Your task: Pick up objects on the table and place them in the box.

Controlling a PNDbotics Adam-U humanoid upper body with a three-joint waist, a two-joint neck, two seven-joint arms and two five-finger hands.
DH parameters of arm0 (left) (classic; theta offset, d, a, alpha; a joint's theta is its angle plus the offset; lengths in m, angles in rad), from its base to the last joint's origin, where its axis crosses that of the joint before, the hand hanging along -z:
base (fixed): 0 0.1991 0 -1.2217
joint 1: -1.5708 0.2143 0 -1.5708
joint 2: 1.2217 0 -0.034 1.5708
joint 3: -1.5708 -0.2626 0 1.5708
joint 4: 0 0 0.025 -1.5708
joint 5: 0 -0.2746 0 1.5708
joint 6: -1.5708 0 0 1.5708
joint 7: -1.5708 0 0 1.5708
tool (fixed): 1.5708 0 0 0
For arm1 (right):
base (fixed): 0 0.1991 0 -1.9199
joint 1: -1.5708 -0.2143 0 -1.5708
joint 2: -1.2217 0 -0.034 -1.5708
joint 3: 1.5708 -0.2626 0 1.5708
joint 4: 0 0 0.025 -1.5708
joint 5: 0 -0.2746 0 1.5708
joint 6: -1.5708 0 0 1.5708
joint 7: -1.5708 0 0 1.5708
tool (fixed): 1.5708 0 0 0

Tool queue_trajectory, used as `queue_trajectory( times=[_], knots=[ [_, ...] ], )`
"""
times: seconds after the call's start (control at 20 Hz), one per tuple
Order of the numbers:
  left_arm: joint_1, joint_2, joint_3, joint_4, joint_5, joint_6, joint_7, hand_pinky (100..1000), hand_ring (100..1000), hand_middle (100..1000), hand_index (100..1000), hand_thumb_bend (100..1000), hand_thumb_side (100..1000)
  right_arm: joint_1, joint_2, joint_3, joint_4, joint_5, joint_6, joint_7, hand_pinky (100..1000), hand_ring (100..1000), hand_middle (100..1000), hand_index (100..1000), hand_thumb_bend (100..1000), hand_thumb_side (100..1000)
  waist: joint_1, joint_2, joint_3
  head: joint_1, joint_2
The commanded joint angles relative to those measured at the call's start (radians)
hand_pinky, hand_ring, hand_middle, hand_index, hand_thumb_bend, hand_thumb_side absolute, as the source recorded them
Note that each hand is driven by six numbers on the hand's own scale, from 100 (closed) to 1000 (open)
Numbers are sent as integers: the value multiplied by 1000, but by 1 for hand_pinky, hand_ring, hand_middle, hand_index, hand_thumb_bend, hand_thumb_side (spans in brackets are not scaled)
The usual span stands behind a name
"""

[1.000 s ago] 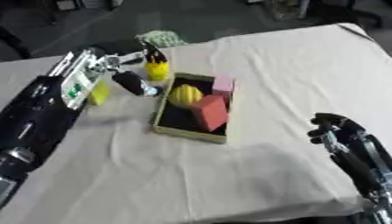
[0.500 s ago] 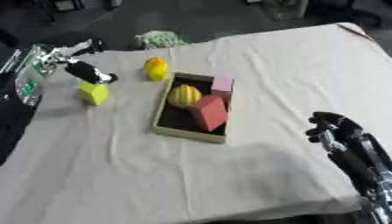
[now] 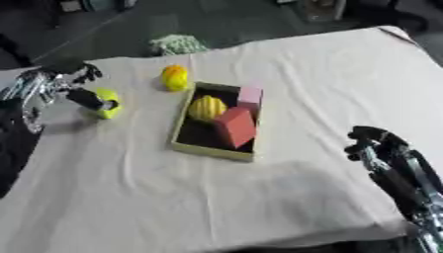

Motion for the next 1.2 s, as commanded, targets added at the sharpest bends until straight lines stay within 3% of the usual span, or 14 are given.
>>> queue_trajectory(
  times=[0.05,0.4,0.6,0.75,1.0,1.2],
  knots=[
    [-13,20,17,4,-14,14,13,819,791,760,893,490,486,-5,-10,-5,-12,4,1,-4,663,659,710,781,100,513,-4,-12,1,-3,4],
    [1,14,27,31,-28,51,60,809,781,748,891,480,482,-6,-11,-4,-12,4,2,-5,664,658,710,781,100,514,-4,-11,4,-5,4],
    [9,5,28,49,-24,60,78,799,768,698,873,477,474,-7,-11,-3,-12,4,2,-4,664,657,710,781,100,513,-5,-10,6,-6,4],
    [12,-3,26,52,-13,55,84,788,749,633,838,432,432,-7,-10,-2,-11,4,3,-5,664,657,709,781,100,512,-6,-10,6,-7,4],
    [14,-9,19,39,16,45,107,782,735,608,817,384,380,-7,-11,-1,-10,4,3,-5,664,656,709,781,100,515,-7,-10,6,-7,4],
    [12,-12,9,34,29,39,100,796,754,646,840,478,476,-7,-10,1,-10,5,3,-5,664,656,709,781,100,513,-6,-11,6,-8,4]
  ],
)
